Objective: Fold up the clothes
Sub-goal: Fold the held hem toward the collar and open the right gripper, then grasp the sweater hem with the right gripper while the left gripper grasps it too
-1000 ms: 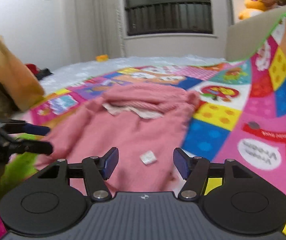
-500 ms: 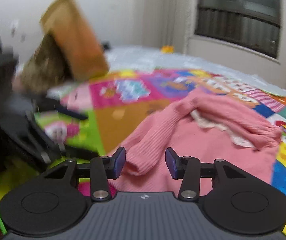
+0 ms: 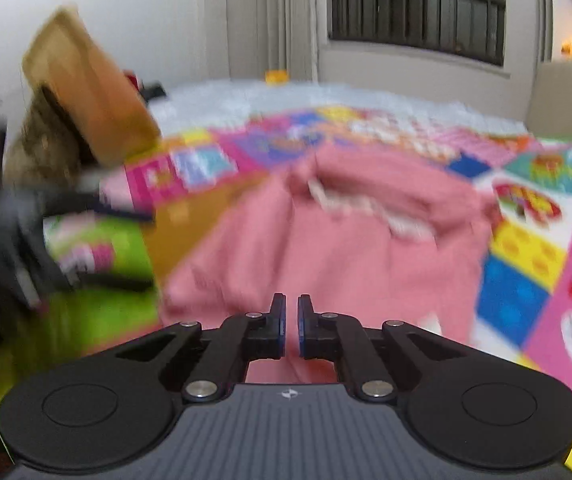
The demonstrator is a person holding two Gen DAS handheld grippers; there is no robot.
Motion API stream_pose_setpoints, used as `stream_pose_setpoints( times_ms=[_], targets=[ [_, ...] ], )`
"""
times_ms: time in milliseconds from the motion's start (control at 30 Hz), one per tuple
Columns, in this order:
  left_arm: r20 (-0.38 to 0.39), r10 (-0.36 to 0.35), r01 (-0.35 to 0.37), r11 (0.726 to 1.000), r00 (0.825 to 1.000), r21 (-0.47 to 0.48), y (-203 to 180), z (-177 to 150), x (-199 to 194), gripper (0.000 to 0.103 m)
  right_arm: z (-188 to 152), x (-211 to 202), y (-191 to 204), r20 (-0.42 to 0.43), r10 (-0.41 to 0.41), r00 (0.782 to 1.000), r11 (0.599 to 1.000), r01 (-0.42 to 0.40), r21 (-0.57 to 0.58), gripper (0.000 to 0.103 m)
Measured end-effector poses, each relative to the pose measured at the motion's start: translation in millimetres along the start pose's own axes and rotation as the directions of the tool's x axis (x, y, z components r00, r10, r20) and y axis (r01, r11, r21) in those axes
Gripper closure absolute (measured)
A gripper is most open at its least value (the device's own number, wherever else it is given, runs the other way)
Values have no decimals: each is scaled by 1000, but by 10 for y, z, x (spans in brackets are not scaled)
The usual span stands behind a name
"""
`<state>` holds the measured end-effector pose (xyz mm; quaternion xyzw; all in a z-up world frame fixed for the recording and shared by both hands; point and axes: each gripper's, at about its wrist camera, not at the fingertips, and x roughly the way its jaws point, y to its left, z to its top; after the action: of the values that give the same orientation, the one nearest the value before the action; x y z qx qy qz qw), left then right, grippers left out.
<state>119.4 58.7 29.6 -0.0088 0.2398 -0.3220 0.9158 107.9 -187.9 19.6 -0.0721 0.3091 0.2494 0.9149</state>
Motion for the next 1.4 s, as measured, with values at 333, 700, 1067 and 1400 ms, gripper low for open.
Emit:
stream_pose_setpoints(
  times_ms=[333, 700, 1067, 1400],
  targets=[
    [-98, -150, 146, 988, 984, -47, -60, 189, 768, 0, -40, -106, -558, 105, -74, 992, 978, 51, 203, 84],
    [-107, -252, 251, 968, 962, -22, 208, 580, 725, 0, 351, 186, -821, 68, -25, 997, 993, 17, 115, 39],
    [-168, -116, 61, 952, 979, -300, 1165, 967, 2024, 0, 1025, 1449, -1747, 6, -94, 996, 964, 90, 249, 48],
    [-123, -112, 58, 925, 986, -374, 1567, 1279, 1834, 0, 1153, 1400, -2063, 34, -126, 991, 964, 114, 242, 41]
  ],
)
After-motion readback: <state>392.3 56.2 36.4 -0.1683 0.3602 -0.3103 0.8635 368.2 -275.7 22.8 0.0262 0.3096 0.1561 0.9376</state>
